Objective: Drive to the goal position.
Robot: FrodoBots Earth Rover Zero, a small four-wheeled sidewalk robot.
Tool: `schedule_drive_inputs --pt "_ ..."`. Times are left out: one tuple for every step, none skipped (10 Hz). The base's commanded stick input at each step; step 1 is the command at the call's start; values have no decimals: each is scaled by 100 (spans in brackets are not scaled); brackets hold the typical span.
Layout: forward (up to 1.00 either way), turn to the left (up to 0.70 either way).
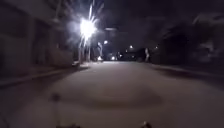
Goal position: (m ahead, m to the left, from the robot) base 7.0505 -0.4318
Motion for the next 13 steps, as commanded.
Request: schedule_drive_inputs --pt "50 -50" --pt "50 0" --pt "50 0" --pt "50 0" --pt "50 0" --pt "50 0" --pt "50 0" --pt "50 0" --pt "50 0" --pt "50 0" --pt "50 0" --pt "50 0" --pt "50 0"
